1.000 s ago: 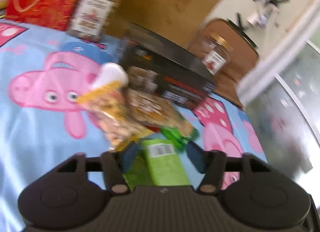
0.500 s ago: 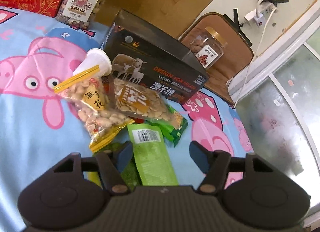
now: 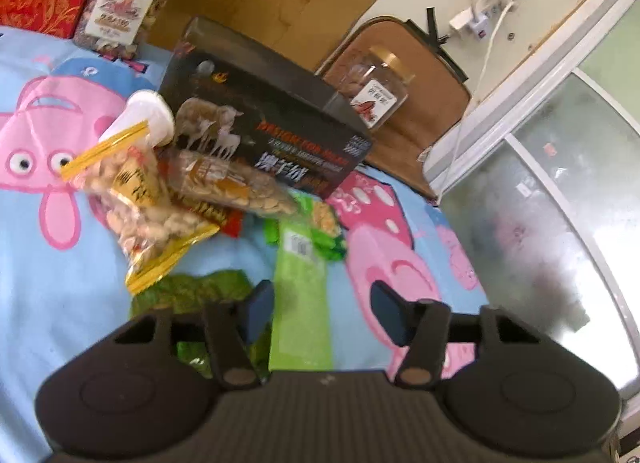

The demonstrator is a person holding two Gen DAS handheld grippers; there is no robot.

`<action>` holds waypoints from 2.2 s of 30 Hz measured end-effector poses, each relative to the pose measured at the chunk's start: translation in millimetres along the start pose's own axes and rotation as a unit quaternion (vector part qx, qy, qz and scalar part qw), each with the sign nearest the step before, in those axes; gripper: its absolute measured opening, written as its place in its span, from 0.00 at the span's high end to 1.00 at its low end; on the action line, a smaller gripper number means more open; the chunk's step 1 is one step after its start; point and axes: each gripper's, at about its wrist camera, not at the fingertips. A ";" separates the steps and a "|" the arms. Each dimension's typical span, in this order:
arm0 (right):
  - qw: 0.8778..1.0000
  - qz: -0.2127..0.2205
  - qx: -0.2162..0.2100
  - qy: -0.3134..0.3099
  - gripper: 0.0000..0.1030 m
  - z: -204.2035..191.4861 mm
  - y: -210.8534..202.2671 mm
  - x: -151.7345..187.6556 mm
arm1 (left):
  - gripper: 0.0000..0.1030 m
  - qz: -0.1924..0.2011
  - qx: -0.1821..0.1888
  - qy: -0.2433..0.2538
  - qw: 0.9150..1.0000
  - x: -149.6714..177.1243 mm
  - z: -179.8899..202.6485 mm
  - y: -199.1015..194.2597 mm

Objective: Organize snacks
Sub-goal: 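Grasp the green pouch with the left tool and lift it, then lower the green pouch into the black box and open the left tool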

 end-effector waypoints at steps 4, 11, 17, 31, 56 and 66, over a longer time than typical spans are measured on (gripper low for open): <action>0.998 0.005 0.016 -0.053 0.58 -10.3 1.8 4.5 | 0.89 0.008 0.032 -0.018 0.999 -2.6 -7.6 -9.0; 0.997 0.009 0.033 -0.071 0.55 -13.1 4.7 4.9 | 0.90 0.001 0.050 -0.017 0.999 -2.4 -1.0 -6.6; 0.995 0.007 0.059 -0.082 0.50 -18.9 6.4 4.5 | 0.51 -0.035 0.050 -0.003 0.998 4.0 3.8 0.6; 0.995 0.013 0.061 -0.076 0.40 -17.9 7.8 6.5 | 0.93 -0.059 0.055 -0.060 0.995 6.4 -20.0 5.9; 0.983 0.127 0.093 -0.099 0.66 -2.0 52.1 -119.0 | 0.79 0.018 0.034 0.008 0.999 -151.7 14.9 53.6; 0.982 0.127 0.132 -0.044 0.64 36.6 45.9 -109.2 | 0.62 0.055 0.000 0.048 0.997 -137.9 15.2 29.9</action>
Point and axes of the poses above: each gripper's, at about its wrist camera, not at the fingertips, and y roughly the way its jaws point, z to its right, x to its underside, and after that the axes turned 4 degrees about z, right-handed
